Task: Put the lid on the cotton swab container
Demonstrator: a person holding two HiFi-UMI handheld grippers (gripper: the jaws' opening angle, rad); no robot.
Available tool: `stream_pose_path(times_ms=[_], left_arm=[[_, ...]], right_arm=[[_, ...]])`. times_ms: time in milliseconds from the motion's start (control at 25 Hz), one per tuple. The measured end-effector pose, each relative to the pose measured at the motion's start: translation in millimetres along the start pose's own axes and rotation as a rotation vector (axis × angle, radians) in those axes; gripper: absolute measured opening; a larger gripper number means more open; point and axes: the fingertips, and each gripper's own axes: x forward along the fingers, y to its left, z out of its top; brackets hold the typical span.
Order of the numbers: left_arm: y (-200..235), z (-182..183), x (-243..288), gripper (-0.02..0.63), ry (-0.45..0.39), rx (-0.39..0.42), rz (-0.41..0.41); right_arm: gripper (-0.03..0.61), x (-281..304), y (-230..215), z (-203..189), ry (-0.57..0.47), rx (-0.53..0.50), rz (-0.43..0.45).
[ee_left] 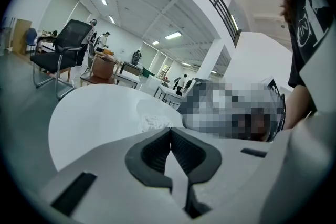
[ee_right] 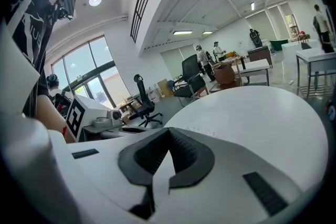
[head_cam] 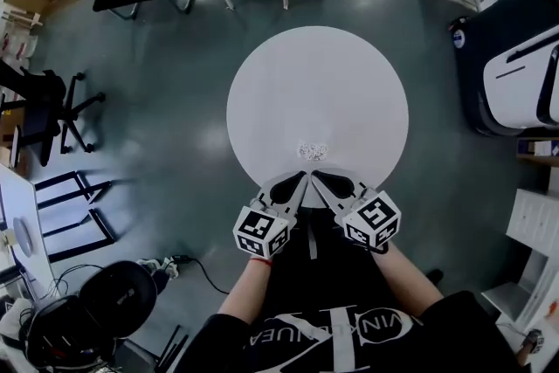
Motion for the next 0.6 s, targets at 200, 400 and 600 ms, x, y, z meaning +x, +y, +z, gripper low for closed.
stream_pose_path(times_ms=[200,400,600], left_arm=[[7,-4,9,0.008,0.012,-0.027,0.019],[9,-7,20,0.008,0.013,-0.046,0.038],[17,-8,23,0.008,0.021,-0.045,0.062]], right_arm=[[0.003,-7,-27,2,0.011,0.014,-0.003],[0.003,-15,-69,4,0.01,0.062,-0.033],[0.002,0,-109,11,0.037,0.025,-0.059]])
